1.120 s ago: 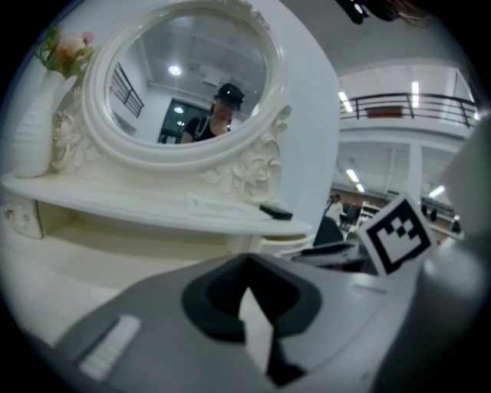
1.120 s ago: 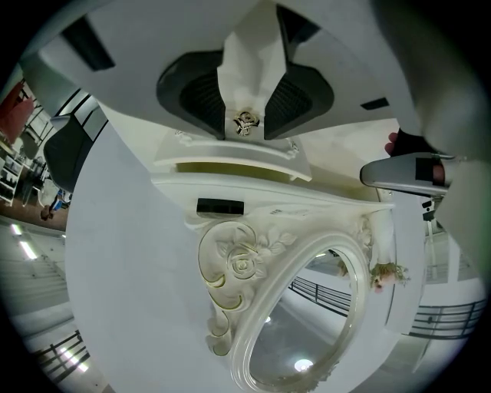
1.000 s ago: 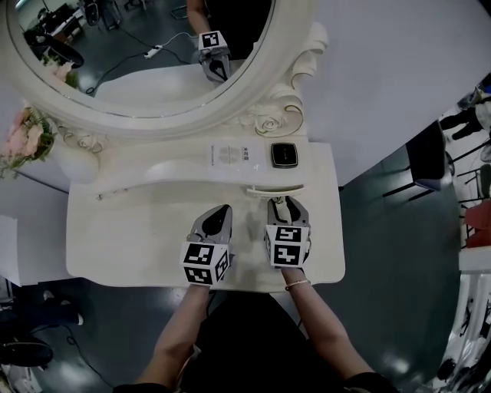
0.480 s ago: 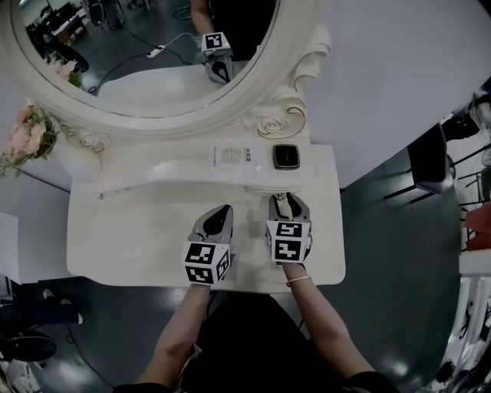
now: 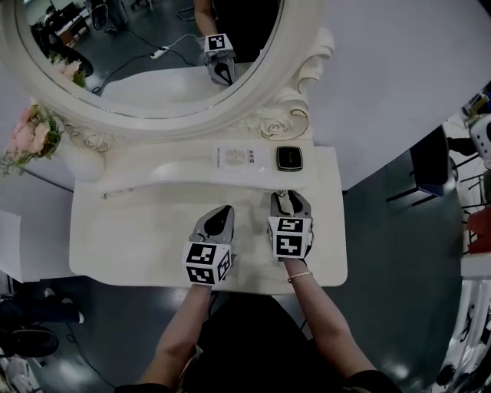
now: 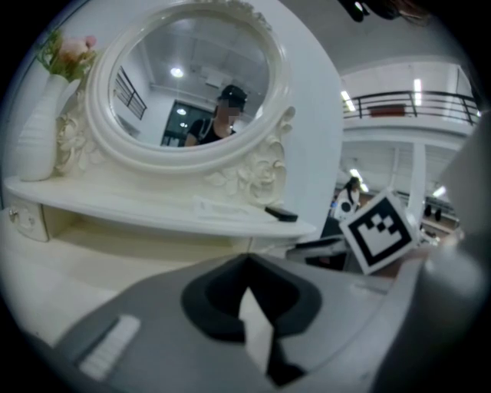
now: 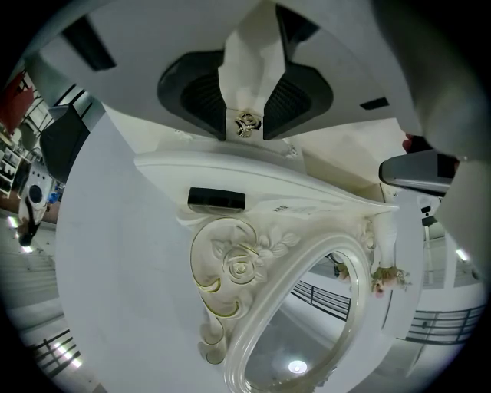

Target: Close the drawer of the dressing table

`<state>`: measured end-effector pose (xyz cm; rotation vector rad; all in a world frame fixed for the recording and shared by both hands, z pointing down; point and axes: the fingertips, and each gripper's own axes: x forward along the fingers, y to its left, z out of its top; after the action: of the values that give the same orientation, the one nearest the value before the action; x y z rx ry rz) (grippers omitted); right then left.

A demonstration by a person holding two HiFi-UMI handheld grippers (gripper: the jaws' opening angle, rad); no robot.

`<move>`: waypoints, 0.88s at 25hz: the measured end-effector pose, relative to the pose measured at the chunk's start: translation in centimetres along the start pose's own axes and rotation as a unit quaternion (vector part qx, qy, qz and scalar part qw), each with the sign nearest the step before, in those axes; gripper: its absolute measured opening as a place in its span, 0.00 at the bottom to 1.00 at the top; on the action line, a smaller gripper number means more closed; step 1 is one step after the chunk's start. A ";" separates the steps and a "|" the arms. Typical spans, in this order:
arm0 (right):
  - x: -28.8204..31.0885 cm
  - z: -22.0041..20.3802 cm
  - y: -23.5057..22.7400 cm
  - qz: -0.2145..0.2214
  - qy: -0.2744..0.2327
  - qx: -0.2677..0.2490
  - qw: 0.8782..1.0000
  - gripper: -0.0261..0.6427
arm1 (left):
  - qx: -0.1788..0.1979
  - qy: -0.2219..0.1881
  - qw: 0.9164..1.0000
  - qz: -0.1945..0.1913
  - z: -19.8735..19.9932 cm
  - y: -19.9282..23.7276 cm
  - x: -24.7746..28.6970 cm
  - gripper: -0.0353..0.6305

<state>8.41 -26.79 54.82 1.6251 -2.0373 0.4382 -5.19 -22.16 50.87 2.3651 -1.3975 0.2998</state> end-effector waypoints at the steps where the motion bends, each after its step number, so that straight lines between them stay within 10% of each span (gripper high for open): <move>1: 0.0 0.0 -0.1 0.000 0.000 -0.001 1.000 0.25 | 0.000 0.000 1.000 0.001 0.0 0.0 0.0 0.06; 22: -3.5 1.2 1.1 0.025 -0.041 -0.012 0.999 0.20 | 0.018 -0.017 1.000 -0.005 0.9 -1.0 -2.4 0.06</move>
<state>7.70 -24.36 51.97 1.6047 -2.1399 0.3697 -5.49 -20.21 49.01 2.4152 -1.4062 0.2854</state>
